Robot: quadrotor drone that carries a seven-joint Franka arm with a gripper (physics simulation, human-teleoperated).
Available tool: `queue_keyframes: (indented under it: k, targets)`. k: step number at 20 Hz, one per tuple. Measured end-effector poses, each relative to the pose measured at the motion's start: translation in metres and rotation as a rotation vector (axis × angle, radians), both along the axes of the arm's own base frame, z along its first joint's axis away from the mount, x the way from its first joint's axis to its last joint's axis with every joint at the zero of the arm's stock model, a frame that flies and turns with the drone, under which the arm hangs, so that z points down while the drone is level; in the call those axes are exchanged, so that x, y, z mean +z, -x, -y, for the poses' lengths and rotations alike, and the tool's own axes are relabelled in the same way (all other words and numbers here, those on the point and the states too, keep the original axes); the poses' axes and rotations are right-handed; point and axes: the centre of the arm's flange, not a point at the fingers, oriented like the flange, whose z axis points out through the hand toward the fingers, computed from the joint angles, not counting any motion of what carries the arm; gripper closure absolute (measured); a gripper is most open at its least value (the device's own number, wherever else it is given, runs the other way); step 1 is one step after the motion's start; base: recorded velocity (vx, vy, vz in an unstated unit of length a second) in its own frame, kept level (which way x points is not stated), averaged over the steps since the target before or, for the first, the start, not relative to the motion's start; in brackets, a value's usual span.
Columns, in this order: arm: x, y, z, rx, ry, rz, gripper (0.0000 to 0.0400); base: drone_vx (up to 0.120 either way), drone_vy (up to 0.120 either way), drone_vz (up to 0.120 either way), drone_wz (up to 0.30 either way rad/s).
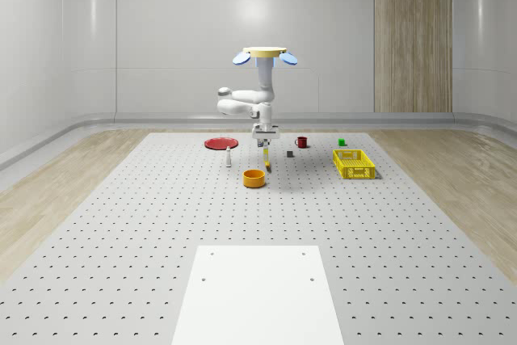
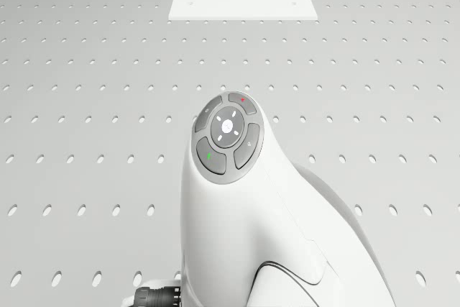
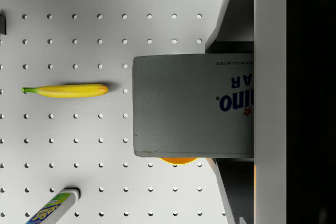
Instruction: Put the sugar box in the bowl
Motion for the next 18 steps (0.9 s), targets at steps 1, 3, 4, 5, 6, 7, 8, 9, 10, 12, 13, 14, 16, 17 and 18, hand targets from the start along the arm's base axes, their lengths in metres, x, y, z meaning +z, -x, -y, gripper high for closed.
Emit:
queue_keyframes:
  k: [1,3,4,5,6,7,8,9,10,12,13,14,16,17,18]
  targets:
    - [0.0000,0.0000,0.0000,0.000,0.000,0.000,0.0237,0.000,-0.120,0.000,0.000]
    - [0.0000,0.0000,0.0000,0.000,0.000,0.000,0.0237,0.000,-0.120,0.000,0.000]
    - [0.0000,0.0000,0.0000,0.000,0.000,0.000,0.0237,0.000,-0.120,0.000,0.000]
    - [0.0000,0.0000,0.0000,0.000,0.000,0.000,0.0237,0.000,-0.120,-0.120,0.000]
    - [0.0000,0.0000,0.0000,0.000,0.000,0.000,0.0237,0.000,-0.120,-0.120,0.000]
    - [0.0000,0.0000,0.0000,0.000,0.000,0.000,0.0237,0.000,-0.120,-0.040,0.000]
    - [0.0000,0.0000,0.0000,0.000,0.000,0.000,0.0237,0.000,-0.120,0.000,0.000]
    - [0.0000,0.0000,0.0000,0.000,0.000,0.000,0.0237,0.000,-0.120,0.000,0.000]
    - [0.0000,0.0000,0.0000,0.000,0.000,0.000,0.0237,-0.120,-0.120,0.000,0.000]
    - [0.0000,0.0000,0.0000,0.000,0.000,0.000,0.0237,-0.060,-0.040,0.000,0.000]
    - [0.0000,0.0000,0.0000,0.000,0.000,0.000,0.0237,0.000,0.000,0.000,0.000]
    - [0.0000,0.0000,0.0000,0.000,0.000,0.000,0.0237,0.000,0.000,-0.120,0.000]
    - [0.0000,0.0000,0.0000,0.000,0.000,0.000,0.0237,0.000,0.000,-0.120,0.000]
    - [0.0000,0.0000,0.0000,0.000,0.000,0.000,0.0237,0.000,0.000,-0.120,0.000]
    - [0.0000,0.0000,0.0000,0.000,0.000,0.000,0.0237,0.000,0.000,-0.120,0.000]
